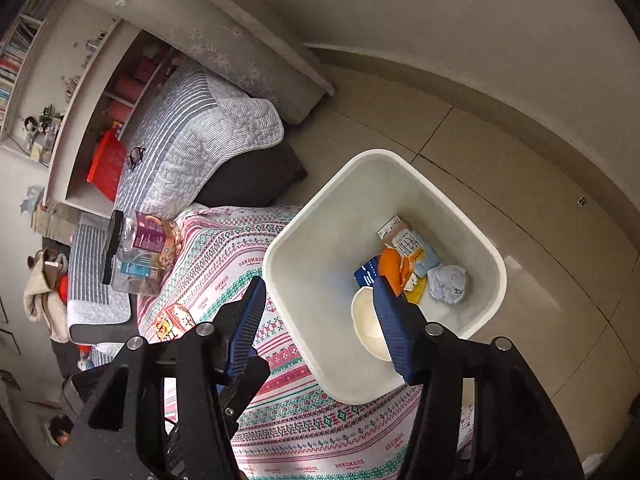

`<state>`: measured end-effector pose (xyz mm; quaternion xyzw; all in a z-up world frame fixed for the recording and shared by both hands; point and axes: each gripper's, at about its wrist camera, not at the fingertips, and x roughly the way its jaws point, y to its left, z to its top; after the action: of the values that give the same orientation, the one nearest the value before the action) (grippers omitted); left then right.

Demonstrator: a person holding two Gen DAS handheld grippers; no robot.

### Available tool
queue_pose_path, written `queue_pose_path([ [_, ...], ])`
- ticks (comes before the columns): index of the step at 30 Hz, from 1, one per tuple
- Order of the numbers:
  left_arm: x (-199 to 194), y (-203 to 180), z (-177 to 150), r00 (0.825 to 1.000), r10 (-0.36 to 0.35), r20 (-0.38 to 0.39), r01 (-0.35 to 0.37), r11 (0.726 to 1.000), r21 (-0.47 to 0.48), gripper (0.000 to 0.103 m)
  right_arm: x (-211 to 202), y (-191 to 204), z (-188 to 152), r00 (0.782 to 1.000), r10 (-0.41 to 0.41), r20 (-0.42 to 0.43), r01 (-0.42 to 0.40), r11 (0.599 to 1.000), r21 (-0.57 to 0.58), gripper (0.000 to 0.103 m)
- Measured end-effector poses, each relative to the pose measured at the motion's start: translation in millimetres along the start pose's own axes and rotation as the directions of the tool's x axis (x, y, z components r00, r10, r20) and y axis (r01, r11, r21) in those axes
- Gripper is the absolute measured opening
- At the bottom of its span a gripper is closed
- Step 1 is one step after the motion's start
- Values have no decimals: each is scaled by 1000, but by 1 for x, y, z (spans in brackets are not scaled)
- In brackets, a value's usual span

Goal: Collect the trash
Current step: 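Carry the peel and paper cup to the white bin and release both, then grasp the clear plastic bottle with the left gripper while the right grasps another peel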

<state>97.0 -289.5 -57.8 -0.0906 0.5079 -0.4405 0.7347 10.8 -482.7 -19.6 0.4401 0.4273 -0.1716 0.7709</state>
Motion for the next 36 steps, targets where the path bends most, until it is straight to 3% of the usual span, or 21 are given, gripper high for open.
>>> queue_pose_path([
  [7, -59, 32, 9, 986, 167, 20, -168, 986, 19, 55, 6, 12, -2, 1000, 15, -10, -15, 1000, -19, 54],
  [12, -112, 77, 14, 953, 301, 20, -301, 953, -33, 55, 10, 36, -11, 999, 26, -23, -28, 995, -94, 54],
  [15, -158, 105, 2, 913, 409, 11, -408, 911, -60, 57, 15, 50, -19, 999, 17, -34, -21, 990, -141, 54],
  [20, -200, 160, -22, 888, 459, -37, -460, 885, -71, 62, 29, 72, -33, 997, -8, -72, -8, 977, -215, 54],
  [26, -194, 177, -50, 833, 539, -128, -522, 841, 141, 66, 55, 100, -57, 989, -21, -149, -20, 963, -269, 54],
  [32, -190, 160, -69, 833, 541, -119, -468, 801, 373, 78, 82, 138, -92, 969, -25, -246, -63, 936, -345, 54],
  [36, -168, 151, -91, 774, 622, -121, -451, 674, 585, 85, 95, 154, -112, 950, -31, -312, -93, 922, -375, 54],
])
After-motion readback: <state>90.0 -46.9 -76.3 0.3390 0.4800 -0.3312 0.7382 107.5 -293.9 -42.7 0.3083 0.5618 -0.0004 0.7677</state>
